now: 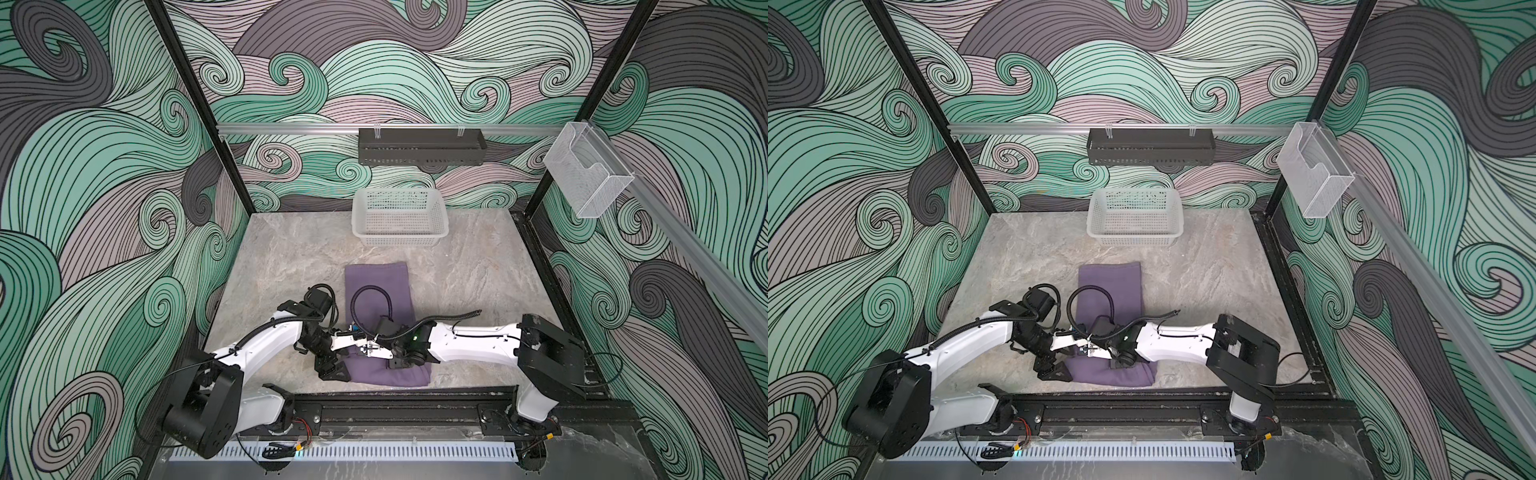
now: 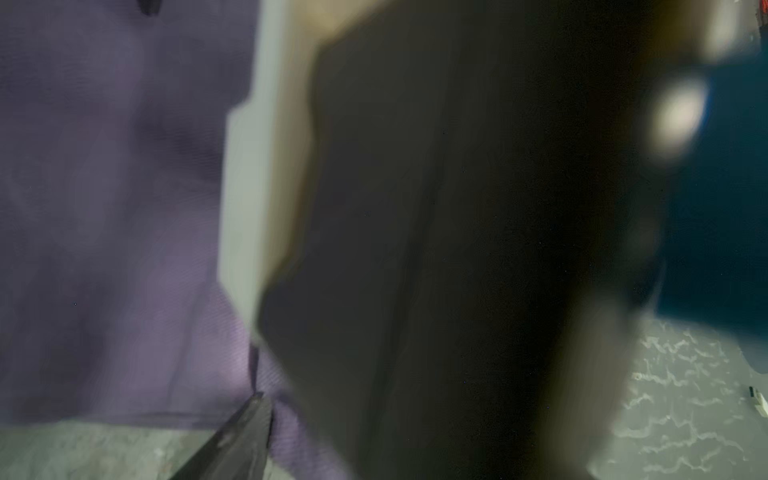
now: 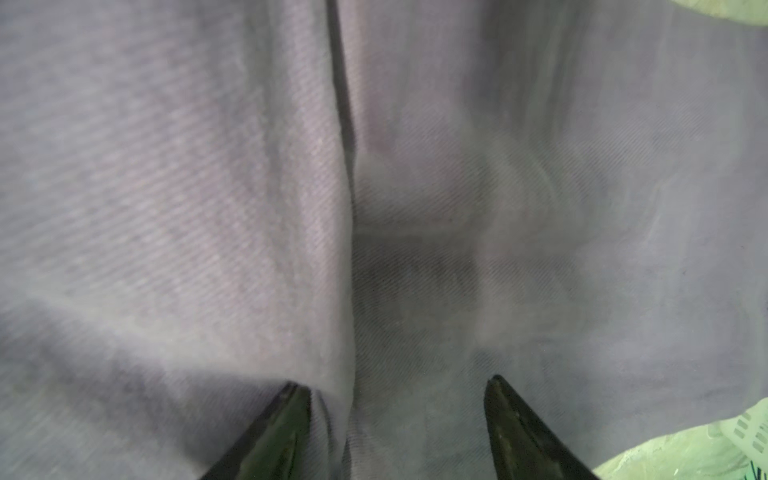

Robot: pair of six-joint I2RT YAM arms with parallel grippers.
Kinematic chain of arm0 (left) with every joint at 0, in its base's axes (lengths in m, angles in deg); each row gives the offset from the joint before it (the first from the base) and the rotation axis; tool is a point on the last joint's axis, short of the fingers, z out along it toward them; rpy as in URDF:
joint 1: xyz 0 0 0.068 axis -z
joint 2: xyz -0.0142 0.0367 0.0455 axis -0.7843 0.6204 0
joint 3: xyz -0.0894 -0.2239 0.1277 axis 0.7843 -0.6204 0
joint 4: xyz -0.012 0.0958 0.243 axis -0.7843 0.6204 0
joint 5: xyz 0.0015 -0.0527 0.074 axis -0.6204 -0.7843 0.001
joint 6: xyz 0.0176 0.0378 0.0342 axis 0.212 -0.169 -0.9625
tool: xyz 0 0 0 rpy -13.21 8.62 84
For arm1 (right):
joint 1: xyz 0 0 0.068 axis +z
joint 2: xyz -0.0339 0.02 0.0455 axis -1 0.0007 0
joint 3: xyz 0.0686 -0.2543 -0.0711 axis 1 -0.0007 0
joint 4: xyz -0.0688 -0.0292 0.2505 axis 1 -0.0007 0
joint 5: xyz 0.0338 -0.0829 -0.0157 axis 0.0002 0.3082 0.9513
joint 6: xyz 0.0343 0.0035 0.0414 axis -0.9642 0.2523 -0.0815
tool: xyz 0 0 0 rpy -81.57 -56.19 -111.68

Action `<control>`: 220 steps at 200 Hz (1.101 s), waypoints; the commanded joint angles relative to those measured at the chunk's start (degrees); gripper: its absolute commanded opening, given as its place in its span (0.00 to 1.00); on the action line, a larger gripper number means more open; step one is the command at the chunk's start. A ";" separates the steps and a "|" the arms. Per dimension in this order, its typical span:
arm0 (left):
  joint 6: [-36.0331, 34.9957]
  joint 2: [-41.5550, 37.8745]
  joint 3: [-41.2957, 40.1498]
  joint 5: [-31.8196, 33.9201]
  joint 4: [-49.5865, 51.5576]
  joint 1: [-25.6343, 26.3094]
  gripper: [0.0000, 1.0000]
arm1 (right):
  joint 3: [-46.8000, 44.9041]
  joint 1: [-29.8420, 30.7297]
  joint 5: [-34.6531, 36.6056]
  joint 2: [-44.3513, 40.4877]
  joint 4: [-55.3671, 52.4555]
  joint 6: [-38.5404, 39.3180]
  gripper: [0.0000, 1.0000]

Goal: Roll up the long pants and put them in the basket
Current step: Roll the long pant at the center of the board.

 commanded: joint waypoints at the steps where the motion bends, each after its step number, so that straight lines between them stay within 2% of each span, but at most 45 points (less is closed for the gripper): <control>1: 1.68 3.30 2.12 -0.73 -2.35 2.37 0.73 | 0.54 -0.64 0.74 1.04 3.51 0.70 0.68; 4: 1.83 3.73 2.24 -0.73 -2.20 2.49 0.69 | 0.47 -0.78 0.82 1.03 3.51 0.82 0.68; 8: 1.84 4.40 2.48 -0.74 -1.89 2.63 0.58 | 0.45 -0.88 0.99 0.92 3.51 0.84 0.68; 14: 2.17 5.44 2.92 -0.82 -1.43 2.74 0.29 | 0.24 -1.13 1.22 0.82 4.30 0.92 0.68; 18: 2.50 6.15 3.19 -0.78 -1.22 2.81 0.16 | 0.07 -1.29 1.27 0.60 5.23 1.06 0.68; 28: 2.13 7.86 3.85 -0.91 0.55 2.92 0.00 | -0.58 -1.66 1.56 -0.12 6.23 1.21 0.68; 53: 1.75 12.83 5.88 0.70 4.63 3.01 0.00 | -2.79 -2.55 3.34 -3.24 10.05 1.58 0.68; 76: 1.78 14.29 6.59 2.08 5.15 3.01 0.00 | -4.64 -2.77 5.13 -7.72 12.89 1.54 0.69; 100: 1.50 14.98 7.59 1.99 6.54 3.02 0.00 | -4.43 -2.68 6.48 -12.22 11.02 1.25 0.71; 132: 2.11 14.82 8.90 3.15 8.19 3.01 0.00 | -5.43 -2.64 13.72 -20.03 11.43 2.87 0.77; 145: 3.02 14.51 9.06 4.08 8.17 3.03 0.00 | -5.48 -1.80 13.15 -24.34 8.88 4.28 0.78; 157: 3.37 14.55 9.21 4.51 8.20 3.01 0.00 | -6.49 1.04 13.16 -28.21 6.72 6.36 0.78; 177: 5.12 14.85 9.48 6.53 7.58 3.01 0.00 | -8.12 9.44 16.01 -32.80 0.01 7.38 0.79; 196: 7.31 14.64 10.29 8.69 7.36 3.01 0.00 | -11.47 17.55 19.51 -34.25 -4.38 2.88 0.80; 220: 8.79 12.61 10.75 8.60 7.36 3.01 0.00 | -17.45 23.80 21.52 -32.01 -2.59 -3.68 0.80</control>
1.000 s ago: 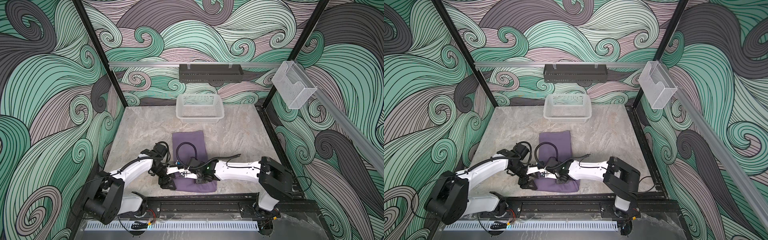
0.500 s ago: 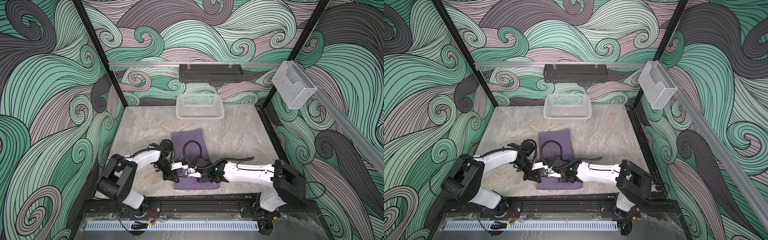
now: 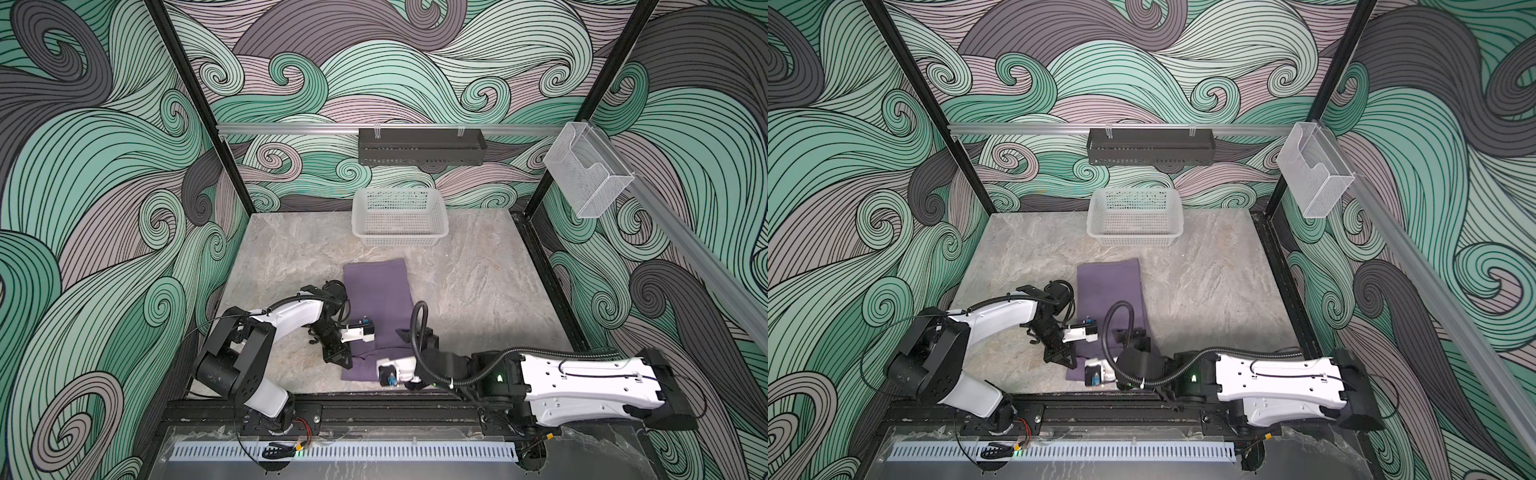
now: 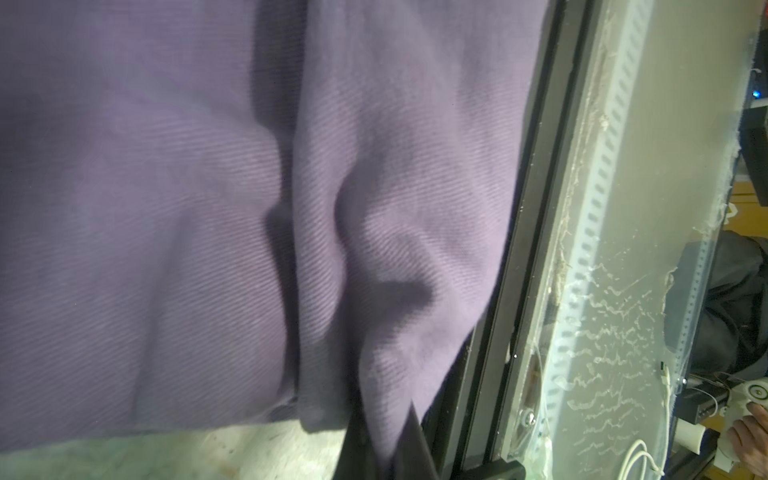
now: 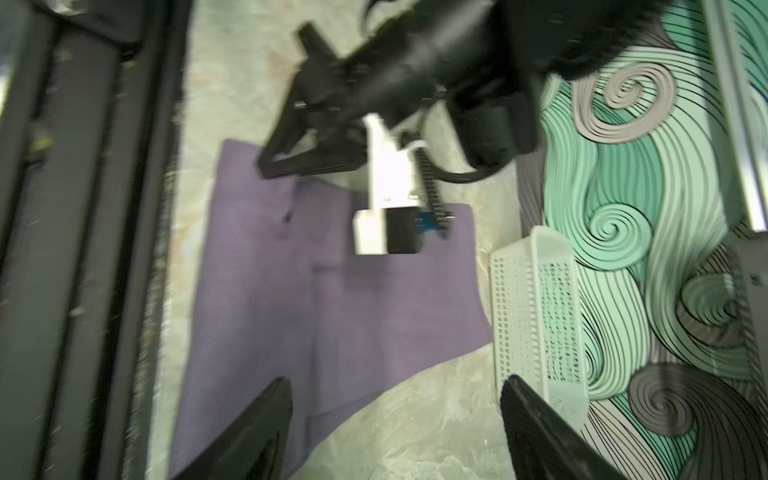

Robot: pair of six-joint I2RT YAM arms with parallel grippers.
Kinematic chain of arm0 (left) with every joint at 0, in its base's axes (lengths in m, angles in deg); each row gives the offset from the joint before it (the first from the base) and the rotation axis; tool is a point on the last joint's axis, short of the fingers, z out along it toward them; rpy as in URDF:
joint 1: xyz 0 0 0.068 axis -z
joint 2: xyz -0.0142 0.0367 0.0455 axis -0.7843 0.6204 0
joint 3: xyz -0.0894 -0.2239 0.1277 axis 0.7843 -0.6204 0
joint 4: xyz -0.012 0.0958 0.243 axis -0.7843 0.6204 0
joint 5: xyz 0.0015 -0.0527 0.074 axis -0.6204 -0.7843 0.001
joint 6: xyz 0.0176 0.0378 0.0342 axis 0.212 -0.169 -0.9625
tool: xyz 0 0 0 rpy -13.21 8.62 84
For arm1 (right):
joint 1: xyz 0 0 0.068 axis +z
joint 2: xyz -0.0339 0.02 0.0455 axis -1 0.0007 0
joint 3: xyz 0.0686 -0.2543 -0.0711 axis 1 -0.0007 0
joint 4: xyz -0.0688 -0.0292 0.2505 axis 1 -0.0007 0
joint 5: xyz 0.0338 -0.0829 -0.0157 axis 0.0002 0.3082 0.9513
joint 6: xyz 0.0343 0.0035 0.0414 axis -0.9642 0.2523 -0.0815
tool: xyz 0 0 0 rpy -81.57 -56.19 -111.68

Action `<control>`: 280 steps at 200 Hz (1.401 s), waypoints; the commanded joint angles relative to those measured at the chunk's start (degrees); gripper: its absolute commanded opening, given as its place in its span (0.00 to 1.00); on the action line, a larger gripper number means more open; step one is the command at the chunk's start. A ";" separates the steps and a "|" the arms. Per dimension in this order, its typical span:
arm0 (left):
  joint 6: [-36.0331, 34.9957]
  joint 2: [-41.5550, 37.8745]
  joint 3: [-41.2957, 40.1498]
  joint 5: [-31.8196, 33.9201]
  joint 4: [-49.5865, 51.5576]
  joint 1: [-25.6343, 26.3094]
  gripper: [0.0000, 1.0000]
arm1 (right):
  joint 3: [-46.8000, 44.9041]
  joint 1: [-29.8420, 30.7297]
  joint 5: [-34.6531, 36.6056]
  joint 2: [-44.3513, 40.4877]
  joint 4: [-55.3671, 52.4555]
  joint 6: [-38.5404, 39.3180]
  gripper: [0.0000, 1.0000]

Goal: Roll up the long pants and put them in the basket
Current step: Roll the long pant at the center of the board.

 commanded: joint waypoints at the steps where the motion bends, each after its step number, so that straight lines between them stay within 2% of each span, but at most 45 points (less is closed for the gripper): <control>1: 2.68 -1.75 1.78 2.75 1.39 0.21 0.00 | -5.73 4.07 4.89 3.03 -4.45 -7.03 0.80; 40: 3.67 -0.57 3.03 3.32 1.92 0.21 0.00 | -7.74 5.75 5.48 9.81 -0.94 -8.54 0.82; 99: 4.22 1.33 2.93 2.20 0.10 0.22 0.00 | -6.63 2.10 3.92 18.66 4.91 -8.58 0.86; 131: 3.58 1.63 2.82 1.74 0.24 0.21 0.00 | -6.32 0.07 3.40 26.52 7.87 -9.75 0.85; 153: 3.26 1.04 2.48 1.67 0.25 0.19 0.00 | -5.29 -1.38 3.12 31.48 9.25 -10.39 0.80; 161: 3.17 0.61 2.23 1.69 0.15 0.15 0.00 | -4.72 -2.09 2.16 32.71 9.22 -10.62 0.75; 170: 3.08 0.08 1.92 1.78 0.03 0.14 0.00 | -3.76 -2.98 0.23 33.85 8.44 -10.80 0.61; 182: 2.92 -0.41 1.52 2.00 -0.18 0.13 0.00 | -2.92 -3.74 -2.06 34.45 7.35 -10.96 0.27; 191: 2.90 -0.73 1.35 2.28 -0.34 0.13 0.00 | -2.51 -4.09 -2.99 34.57 6.83 -11.03 0.10; 202: 2.90 -0.99 1.00 2.69 -0.40 0.13 0.00 | -2.19 -4.25 -4.48 34.27 5.54 -10.85 0.00; 215: 3.10 -1.17 0.74 3.37 -0.69 0.09 0.00 | -1.93 -4.20 -6.46 33.41 3.56 -10.85 0.00; 221: 3.79 -1.16 0.55 4.16 -1.39 0.07 0.10 | -1.53 -4.27 -8.02 32.74 2.28 -10.91 0.00; 232: 5.97 -1.02 -0.09 7.45 -4.09 -0.05 0.46 | -0.44 -4.14 -11.83 31.19 -1.61 -11.12 0.00; 233: 6.10 -0.94 -0.21 7.78 -4.34 -0.05 0.51 | -0.34 -4.12 -12.11 31.03 -1.79 -11.10 0.00; 234: 6.26 -0.95 -0.32 8.12 -4.64 -0.05 0.68 | -0.21 -4.15 -12.56 30.90 -2.06 -11.09 0.00; 236: 6.45 -0.89 -0.40 8.95 -5.10 -0.12 0.84 | 0.07 -4.13 -13.25 30.53 -2.66 -11.08 0.00; 241: 6.74 -0.60 -0.74 10.72 -5.90 -0.18 0.97 | 0.67 -4.10 -14.93 29.73 -3.95 -11.01 0.00; 248: 7.08 -0.27 -0.84 12.93 -6.64 -0.38 0.99 | 1.53 -4.03 -16.99 28.42 -5.42 -10.91 0.00; 262: 6.00 -0.85 0.32 12.24 -4.31 -1.74 0.99 | 3.34 -4.15 -21.26 26.16 -7.67 -10.29 0.00; 280: 4.60 -5.31 0.37 13.33 -3.76 -2.98 0.98 | 6.60 -5.13 -26.51 24.52 -10.07 -9.52 0.00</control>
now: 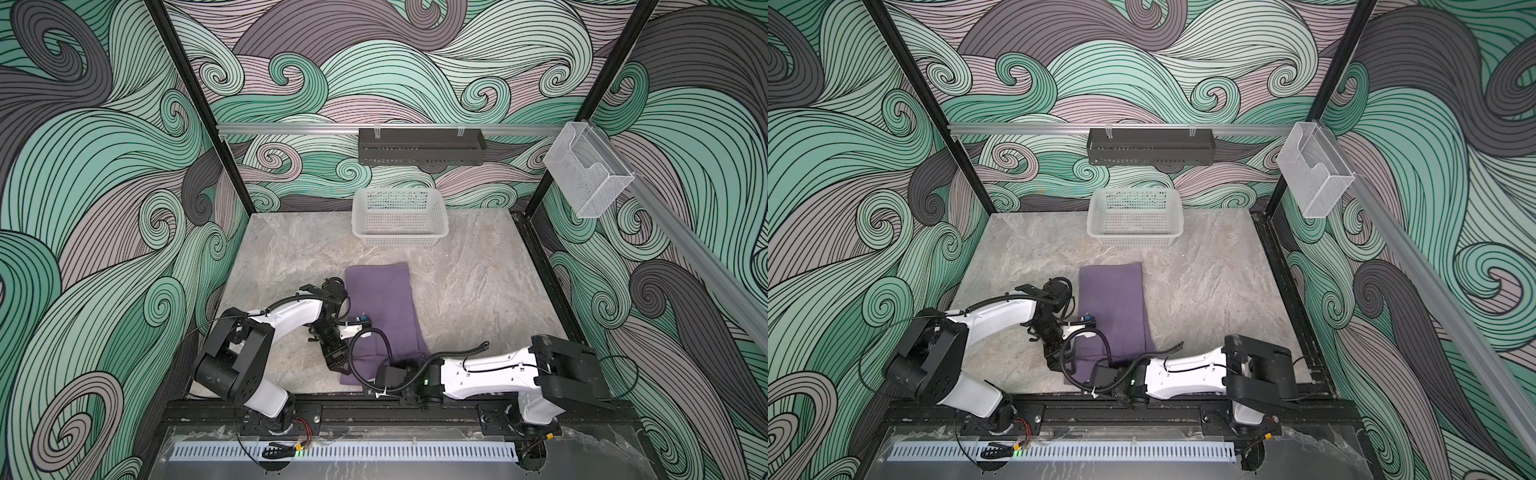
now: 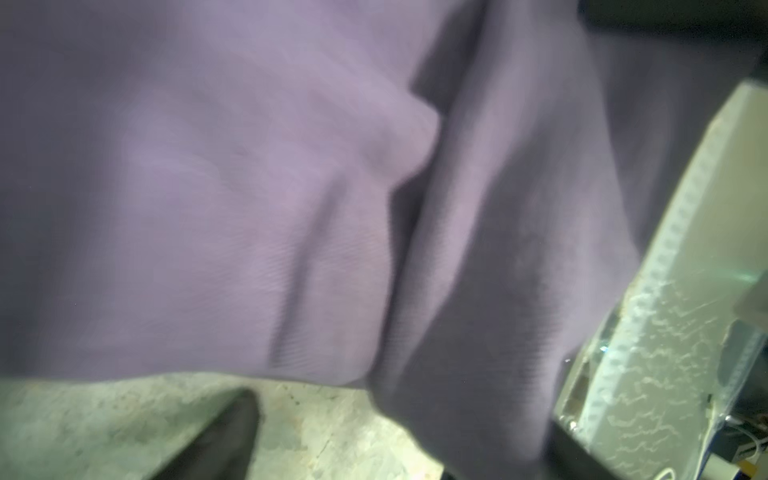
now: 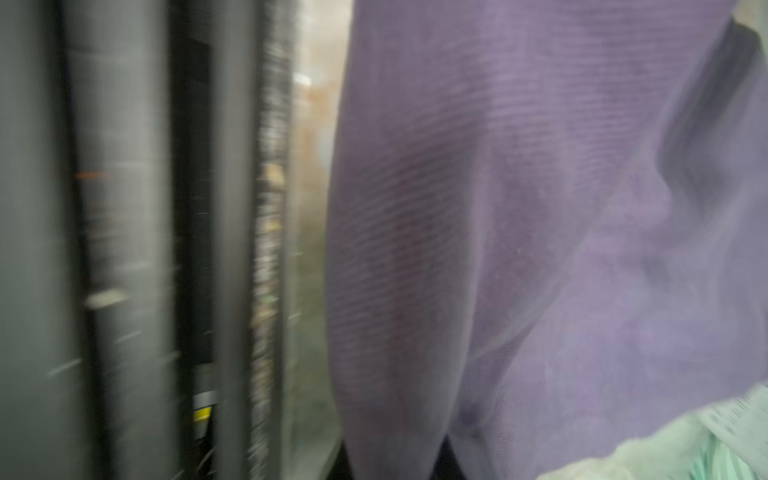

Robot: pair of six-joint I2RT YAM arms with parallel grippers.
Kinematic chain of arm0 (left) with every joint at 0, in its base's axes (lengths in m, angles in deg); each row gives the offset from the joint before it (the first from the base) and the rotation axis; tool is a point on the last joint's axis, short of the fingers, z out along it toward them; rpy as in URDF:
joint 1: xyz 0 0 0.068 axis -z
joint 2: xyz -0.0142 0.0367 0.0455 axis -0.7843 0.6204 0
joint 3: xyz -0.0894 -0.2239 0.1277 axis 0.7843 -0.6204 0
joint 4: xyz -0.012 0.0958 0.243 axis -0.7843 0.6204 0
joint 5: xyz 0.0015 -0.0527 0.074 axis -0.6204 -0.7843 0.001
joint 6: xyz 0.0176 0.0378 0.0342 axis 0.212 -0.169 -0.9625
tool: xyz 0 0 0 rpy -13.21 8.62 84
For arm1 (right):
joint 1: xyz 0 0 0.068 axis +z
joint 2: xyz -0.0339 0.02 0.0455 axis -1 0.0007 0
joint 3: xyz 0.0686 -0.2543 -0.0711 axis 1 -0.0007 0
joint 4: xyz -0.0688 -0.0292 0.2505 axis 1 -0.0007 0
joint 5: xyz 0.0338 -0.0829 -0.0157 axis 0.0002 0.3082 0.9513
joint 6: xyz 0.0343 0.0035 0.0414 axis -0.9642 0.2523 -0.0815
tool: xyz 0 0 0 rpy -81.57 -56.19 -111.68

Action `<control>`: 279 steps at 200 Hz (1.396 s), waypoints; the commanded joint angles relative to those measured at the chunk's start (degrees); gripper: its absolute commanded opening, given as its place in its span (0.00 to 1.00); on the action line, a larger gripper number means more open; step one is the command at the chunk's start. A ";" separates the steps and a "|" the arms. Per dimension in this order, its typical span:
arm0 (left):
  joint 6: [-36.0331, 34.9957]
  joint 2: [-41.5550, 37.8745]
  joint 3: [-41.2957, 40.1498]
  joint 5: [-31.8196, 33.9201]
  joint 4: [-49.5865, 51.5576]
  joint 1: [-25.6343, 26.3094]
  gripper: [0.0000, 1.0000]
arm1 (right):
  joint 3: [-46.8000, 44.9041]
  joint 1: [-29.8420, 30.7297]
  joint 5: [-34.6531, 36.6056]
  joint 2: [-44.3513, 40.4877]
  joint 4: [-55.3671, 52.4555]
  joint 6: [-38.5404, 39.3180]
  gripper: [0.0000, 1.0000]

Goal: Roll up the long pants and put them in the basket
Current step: Roll the long pant at the center of the board.

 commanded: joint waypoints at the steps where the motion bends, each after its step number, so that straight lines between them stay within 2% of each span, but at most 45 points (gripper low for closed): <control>1: -0.86 -4.19 0.36 4.66 -0.39 -1.85 0.99 | 4.53 -0.80 -13.65 -3.14 -7.68 0.42 0.00; 26: -0.55 -14.15 0.30 8.79 -0.17 -2.54 0.99 | 7.95 -4.63 -20.77 -3.94 -9.39 0.63 0.00; 50: -1.25 -20.53 1.06 10.77 2.92 -2.75 0.99 | 9.56 -8.28 -28.54 -2.57 -9.85 1.35 0.00; 78: -1.35 -24.25 1.33 11.58 6.67 -2.82 0.99 | 10.99 -11.43 -36.27 1.16 -10.24 0.96 0.00; 100: -1.53 -25.72 -0.08 11.58 7.48 -2.78 0.99 | 13.36 -17.26 -50.01 5.88 -12.33 0.79 0.00; 113: -1.64 -25.92 -0.57 10.94 7.70 -2.80 0.99 | 15.10 -19.72 -55.40 8.62 -13.01 1.38 0.00; 160: -1.00 -25.66 -0.77 7.47 7.66 -2.80 0.99 | 18.85 -22.93 -60.75 13.08 -13.23 2.46 0.00; 178: -2.79 -25.19 -2.02 4.80 6.06 -2.80 0.99 | 20.26 -24.66 -63.19 13.49 -14.69 3.47 0.00; 205: -4.58 -24.10 -1.97 -3.12 5.89 -2.80 0.99 | 24.48 -26.73 -66.79 16.48 -20.43 6.71 0.02; 243: -8.17 -22.82 -3.66 -12.68 1.47 -2.78 0.99 | 26.69 -26.70 -66.28 19.49 -22.13 7.50 0.03; 266: -11.83 -20.10 -2.96 -19.62 4.46 -2.54 0.99 | 26.79 -26.99 -65.94 20.23 -22.49 7.75 0.03; 279: -15.11 -17.49 -2.34 -21.48 8.14 -2.10 0.99 | 26.83 -27.38 -65.98 20.39 -22.45 7.79 0.03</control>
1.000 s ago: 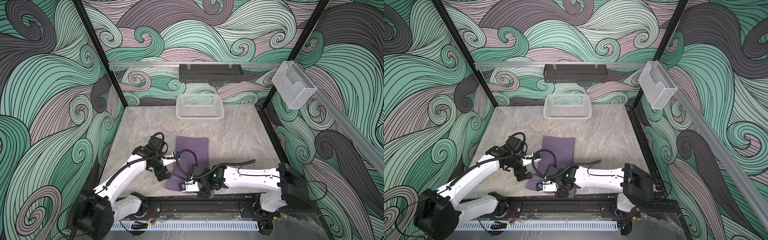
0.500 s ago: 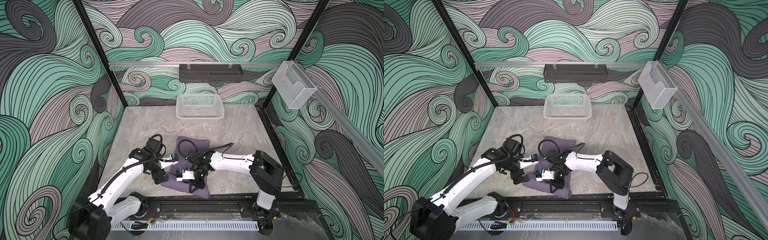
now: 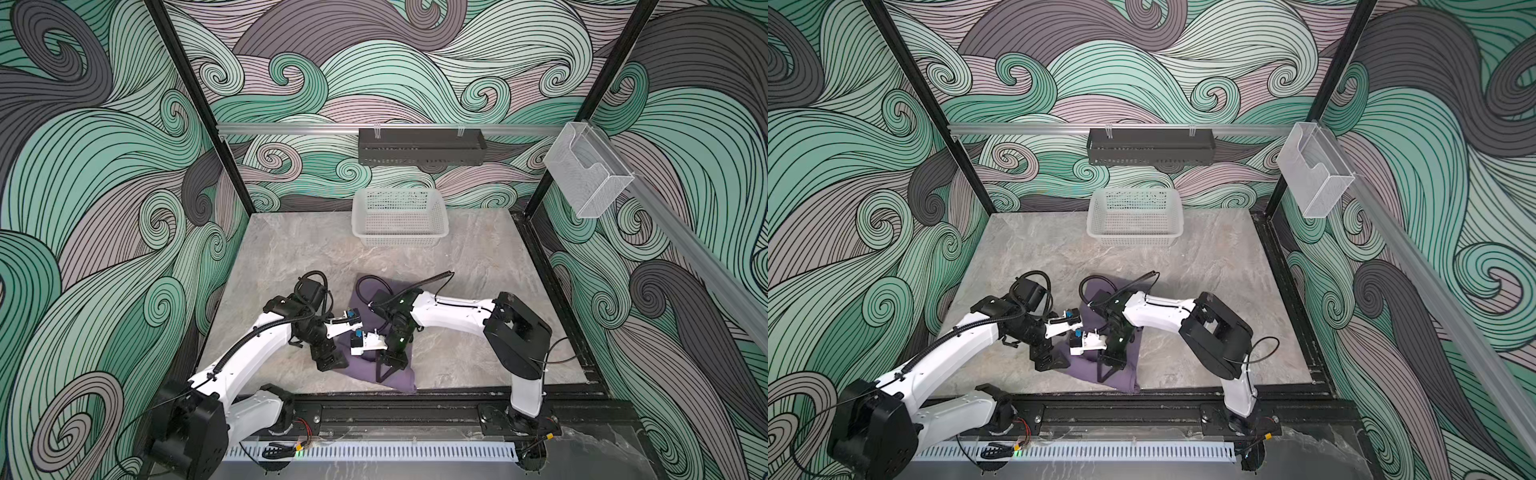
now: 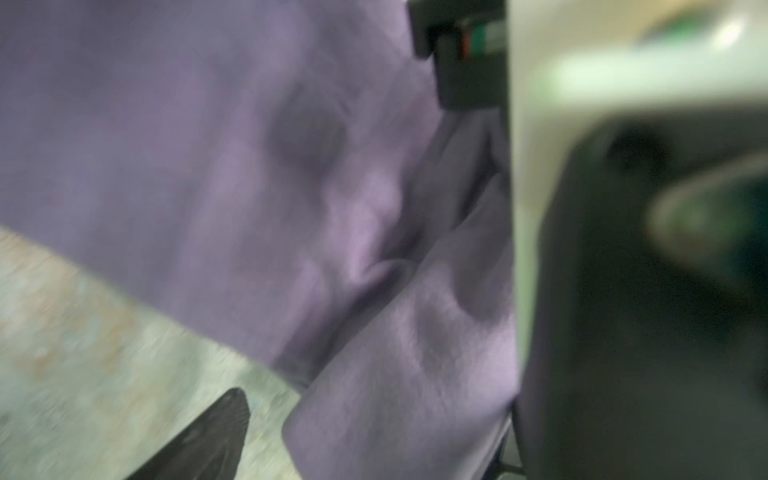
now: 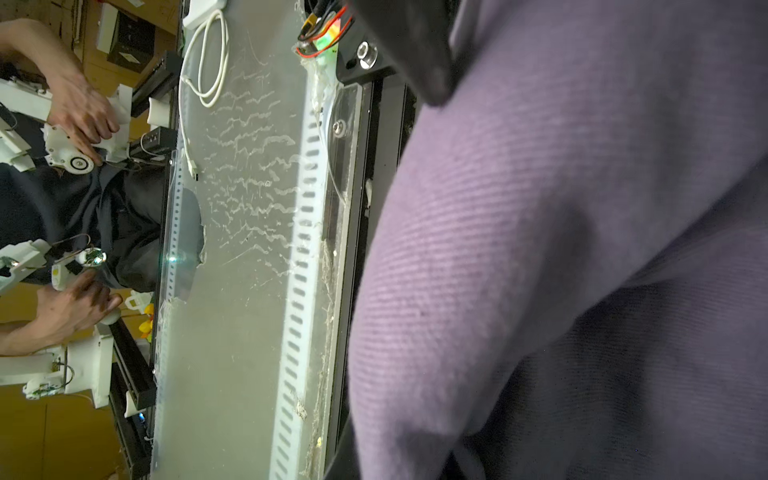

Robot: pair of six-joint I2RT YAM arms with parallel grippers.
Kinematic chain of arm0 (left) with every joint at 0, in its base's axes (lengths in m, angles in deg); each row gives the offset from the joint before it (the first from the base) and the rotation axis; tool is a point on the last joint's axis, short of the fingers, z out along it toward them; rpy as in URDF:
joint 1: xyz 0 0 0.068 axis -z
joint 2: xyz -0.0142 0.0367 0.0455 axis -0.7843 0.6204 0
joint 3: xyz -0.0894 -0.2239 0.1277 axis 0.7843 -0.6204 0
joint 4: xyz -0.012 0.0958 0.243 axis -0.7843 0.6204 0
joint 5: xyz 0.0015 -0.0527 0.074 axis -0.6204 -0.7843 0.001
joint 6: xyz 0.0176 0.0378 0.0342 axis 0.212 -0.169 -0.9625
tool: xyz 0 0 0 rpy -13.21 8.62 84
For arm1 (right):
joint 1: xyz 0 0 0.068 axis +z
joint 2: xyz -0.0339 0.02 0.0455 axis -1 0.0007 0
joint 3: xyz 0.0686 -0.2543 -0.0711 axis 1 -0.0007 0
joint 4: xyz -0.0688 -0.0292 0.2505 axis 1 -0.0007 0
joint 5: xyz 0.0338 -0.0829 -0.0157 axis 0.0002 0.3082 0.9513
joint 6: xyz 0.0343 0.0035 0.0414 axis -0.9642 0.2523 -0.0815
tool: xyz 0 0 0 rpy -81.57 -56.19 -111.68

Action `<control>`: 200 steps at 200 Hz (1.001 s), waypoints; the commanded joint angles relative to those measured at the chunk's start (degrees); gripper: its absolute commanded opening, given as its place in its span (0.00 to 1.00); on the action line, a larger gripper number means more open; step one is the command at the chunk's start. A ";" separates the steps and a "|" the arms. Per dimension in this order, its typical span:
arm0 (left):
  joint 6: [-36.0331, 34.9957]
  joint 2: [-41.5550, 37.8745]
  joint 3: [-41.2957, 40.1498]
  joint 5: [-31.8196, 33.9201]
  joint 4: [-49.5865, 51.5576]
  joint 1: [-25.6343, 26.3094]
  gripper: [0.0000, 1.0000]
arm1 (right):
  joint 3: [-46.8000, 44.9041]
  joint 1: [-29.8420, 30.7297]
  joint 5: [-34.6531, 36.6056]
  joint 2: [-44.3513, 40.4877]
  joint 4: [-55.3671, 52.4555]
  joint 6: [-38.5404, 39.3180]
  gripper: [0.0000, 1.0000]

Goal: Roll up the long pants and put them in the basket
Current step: Roll the long pant at the center of the board.

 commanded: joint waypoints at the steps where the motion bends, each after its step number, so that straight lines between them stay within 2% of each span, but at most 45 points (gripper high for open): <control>1: -9.73 3.06 1.01 -12.90 6.89 1.53 0.99 | 1.61 -1.46 -2.56 1.19 -0.19 -1.70 0.03; 28: -14.96 7.09 0.70 -12.34 12.36 1.75 0.99 | 1.28 -3.63 -4.88 0.32 -0.17 -1.71 0.02; 65: -14.91 1.86 -2.47 -10.22 11.68 1.76 0.99 | 1.19 -5.03 -6.24 -0.02 -0.11 -1.96 0.03; 69: -15.25 1.37 -2.69 -10.67 11.73 1.75 0.96 | 1.25 -5.09 -6.17 0.12 -0.13 -1.96 0.03; 77: -15.93 0.87 -3.12 -11.22 11.80 1.82 0.85 | 1.52 -5.20 -5.89 0.47 -0.13 -2.05 0.03; 87: -15.26 1.01 -3.00 -10.71 11.42 1.85 0.46 | 1.85 -5.37 -5.66 0.78 -0.13 -2.29 0.04; 94: -15.04 1.64 -2.87 -10.07 11.35 1.85 0.28 | 1.98 -5.53 -5.25 0.79 -0.11 -2.43 0.04; 99: -15.52 2.14 -2.80 -9.77 11.84 1.84 0.19 | 2.03 -5.62 -4.91 0.73 -0.11 -2.46 0.04; 118: -16.87 3.79 -2.02 -7.49 14.03 1.84 0.00 | 1.51 -6.27 -2.39 -0.35 -0.09 -2.71 0.05; 128: -16.48 4.06 -1.35 -5.79 14.83 1.84 0.00 | 1.05 -6.66 -0.33 -1.15 -0.04 -2.90 0.07; 143: -16.16 4.07 -0.87 -4.96 15.41 1.84 0.00 | 0.59 -7.04 3.83 -2.46 0.17 -3.85 0.16; 163: -16.34 3.85 -1.15 -5.01 15.19 1.84 0.00 | 0.11 -7.22 10.53 -4.59 1.20 -5.66 0.34; 171: -16.39 3.94 -1.18 -4.98 15.29 1.84 0.00 | -0.35 -7.22 14.03 -6.00 2.02 -6.55 0.48; 177: -16.34 4.11 -1.09 -4.90 15.30 1.84 0.00 | -0.68 -7.23 16.16 -7.14 2.43 -6.91 0.69; 188: -16.15 4.61 -0.91 -4.76 15.27 1.84 0.00 | -1.58 -7.27 19.29 -9.50 3.38 -7.23 0.97; 200: -16.16 5.43 -0.70 -4.72 15.27 1.84 0.00 | -3.28 -7.31 19.49 -12.34 5.47 -7.56 0.99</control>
